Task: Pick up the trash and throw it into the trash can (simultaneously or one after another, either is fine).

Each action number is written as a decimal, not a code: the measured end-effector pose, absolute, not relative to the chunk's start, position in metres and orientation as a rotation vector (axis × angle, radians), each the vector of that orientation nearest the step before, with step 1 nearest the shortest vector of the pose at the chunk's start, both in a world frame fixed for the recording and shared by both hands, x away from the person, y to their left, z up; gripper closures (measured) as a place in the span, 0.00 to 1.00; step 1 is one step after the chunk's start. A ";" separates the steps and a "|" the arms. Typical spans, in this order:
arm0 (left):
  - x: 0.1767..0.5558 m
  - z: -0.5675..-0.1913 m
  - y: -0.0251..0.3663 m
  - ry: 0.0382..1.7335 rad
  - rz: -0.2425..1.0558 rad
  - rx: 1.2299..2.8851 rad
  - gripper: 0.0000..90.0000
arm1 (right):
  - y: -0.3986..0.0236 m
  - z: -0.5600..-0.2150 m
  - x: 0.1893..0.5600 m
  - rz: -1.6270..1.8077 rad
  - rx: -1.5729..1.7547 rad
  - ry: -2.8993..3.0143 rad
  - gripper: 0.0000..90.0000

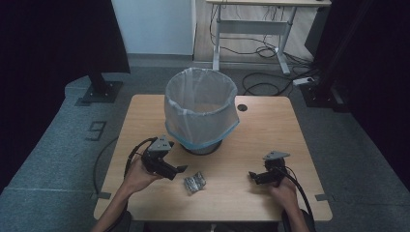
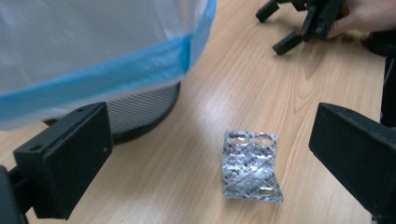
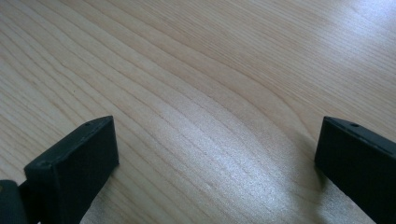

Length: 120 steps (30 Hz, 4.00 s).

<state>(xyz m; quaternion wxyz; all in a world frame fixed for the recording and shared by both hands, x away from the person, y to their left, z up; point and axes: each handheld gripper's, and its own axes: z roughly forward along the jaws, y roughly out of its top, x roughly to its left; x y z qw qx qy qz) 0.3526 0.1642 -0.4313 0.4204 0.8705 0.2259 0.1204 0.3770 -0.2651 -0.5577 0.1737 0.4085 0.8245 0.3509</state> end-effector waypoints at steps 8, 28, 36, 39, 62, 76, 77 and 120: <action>0.351 -0.455 0.158 0.566 0.283 2.194 0.00 | -0.265 -0.558 0.377 0.995 1.159 2.339 0.00; 0.350 -0.503 0.145 0.589 0.245 2.215 0.00 | -0.265 -0.558 0.377 0.995 1.159 2.338 0.00; 0.348 -0.519 0.141 0.601 0.216 2.207 0.00 | -0.265 -0.558 0.377 0.995 1.160 2.339 0.00; 0.347 -0.524 0.138 0.596 0.216 2.217 0.00 | -0.265 -0.558 0.377 0.995 1.159 2.338 0.00; 0.339 -0.546 0.113 0.497 0.245 2.368 0.13 | -0.265 -0.558 0.377 0.995 1.160 2.339 0.00; 0.345 -0.543 0.120 0.530 0.194 2.356 0.38 | -0.265 -0.558 0.377 0.995 1.159 2.338 0.00; 0.345 -0.542 0.121 0.533 0.190 2.355 0.38 | -0.265 -0.558 0.377 0.995 1.159 2.338 0.00; 0.354 -0.480 0.152 0.606 0.267 2.333 0.38 | -0.265 -0.558 0.377 0.994 1.159 2.337 0.00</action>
